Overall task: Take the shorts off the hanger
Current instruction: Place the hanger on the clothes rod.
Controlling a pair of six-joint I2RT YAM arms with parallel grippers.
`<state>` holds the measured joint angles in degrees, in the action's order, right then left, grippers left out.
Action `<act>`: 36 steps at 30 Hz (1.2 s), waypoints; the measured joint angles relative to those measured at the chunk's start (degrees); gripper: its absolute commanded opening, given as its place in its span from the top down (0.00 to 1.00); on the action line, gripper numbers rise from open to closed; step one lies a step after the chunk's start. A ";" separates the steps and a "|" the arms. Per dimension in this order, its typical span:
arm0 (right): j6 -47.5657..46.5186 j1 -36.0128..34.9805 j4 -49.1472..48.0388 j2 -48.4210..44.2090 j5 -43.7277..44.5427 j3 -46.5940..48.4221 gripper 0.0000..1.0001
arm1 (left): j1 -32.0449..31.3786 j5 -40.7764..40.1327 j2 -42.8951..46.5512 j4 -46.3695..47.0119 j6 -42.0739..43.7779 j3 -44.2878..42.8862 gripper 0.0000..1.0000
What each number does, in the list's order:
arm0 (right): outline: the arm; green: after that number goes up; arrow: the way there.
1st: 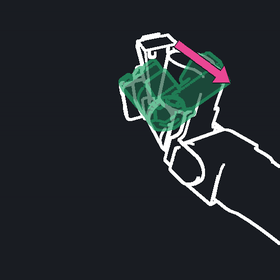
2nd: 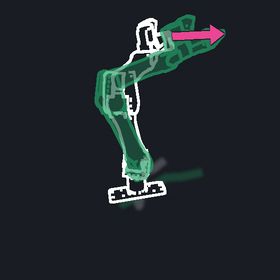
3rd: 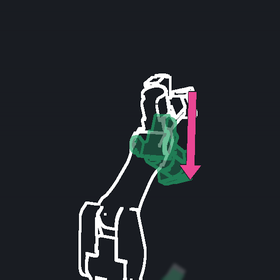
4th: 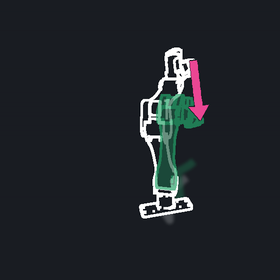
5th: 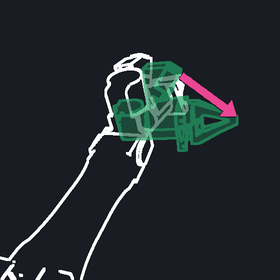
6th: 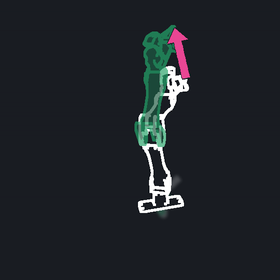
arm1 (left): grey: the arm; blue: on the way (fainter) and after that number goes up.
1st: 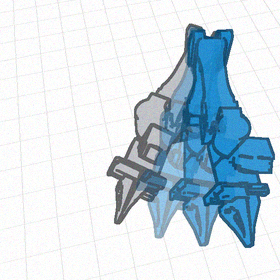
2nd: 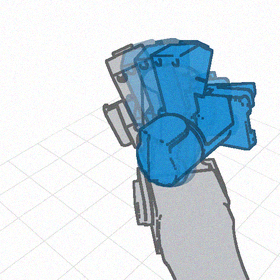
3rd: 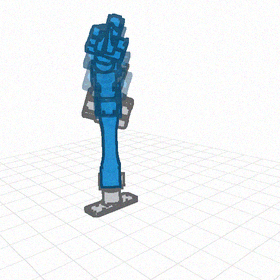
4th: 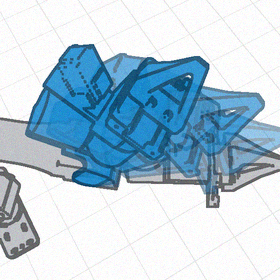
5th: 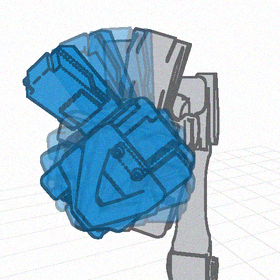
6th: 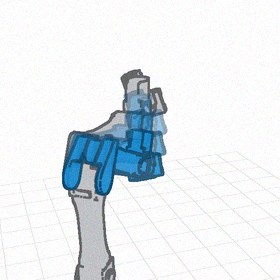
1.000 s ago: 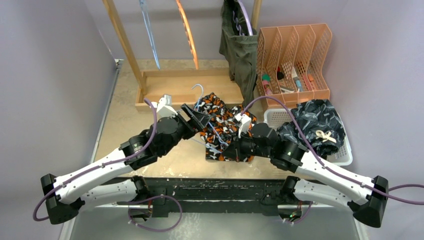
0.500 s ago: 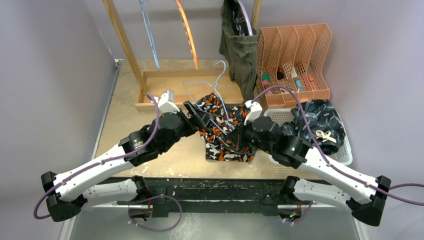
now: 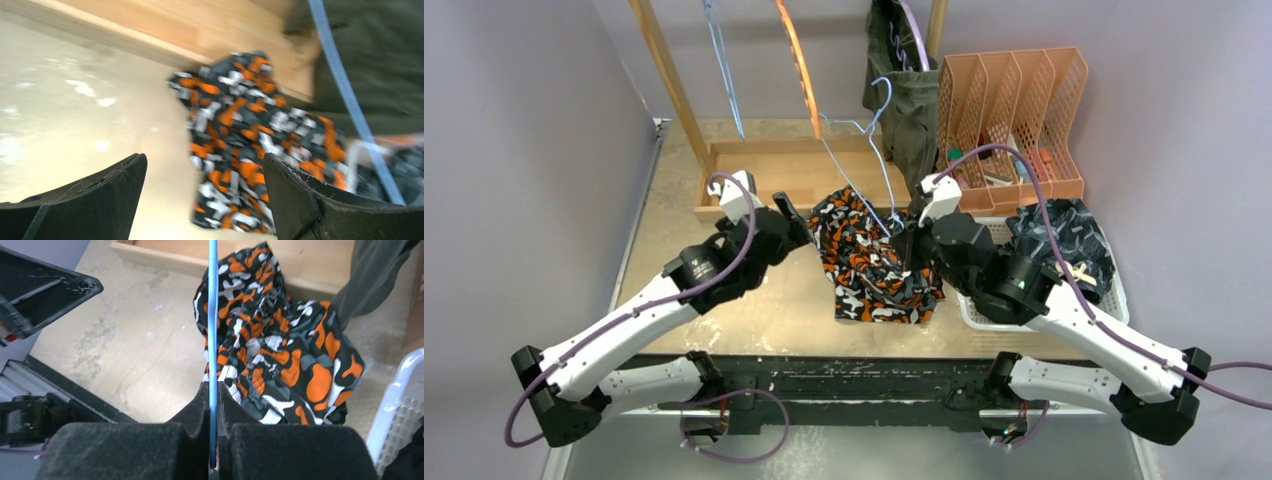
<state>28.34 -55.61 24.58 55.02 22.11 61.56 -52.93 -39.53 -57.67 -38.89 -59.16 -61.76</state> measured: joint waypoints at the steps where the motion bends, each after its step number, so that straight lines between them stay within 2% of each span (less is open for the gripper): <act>1: -0.81 0.00 0.07 0.70 0.59 0.94 1.00 | 2.45 0.02 -0.74 -0.70 0.90 -0.11 0.14; 7: -4.04 0.00 2.80 6.25 5.35 7.63 1.00 | 14.08 -0.02 -0.22 -4.59 6.75 1.92 0.12; 10: -5.29 0.00 3.87 8.41 7.37 10.40 1.00 | 16.63 -2.21 -0.15 -6.32 9.05 1.92 0.12; 18: -13.27 0.00 4.70 14.12 13.53 19.76 1.00 | 16.87 -8.02 3.98 -7.15 14.34 2.32 0.12; 26: -19.02 0.13 3.61 21.81 17.29 29.07 1.00 | 16.87 -11.80 9.57 -3.34 18.21 8.20 0.12; 32: -22.08 1.29 2.80 28.28 17.31 37.18 1.00 | 16.87 -13.18 9.64 -2.97 19.34 15.26 0.11; 36: -23.69 4.11 2.84 32.15 15.39 43.58 1.00 | 16.87 -15.17 11.91 -3.58 19.19 16.02 0.11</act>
<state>4.64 -51.51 27.42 87.18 37.50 105.14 -36.05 -54.70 -45.76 -42.48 -39.97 -45.74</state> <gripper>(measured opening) 0.015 0.887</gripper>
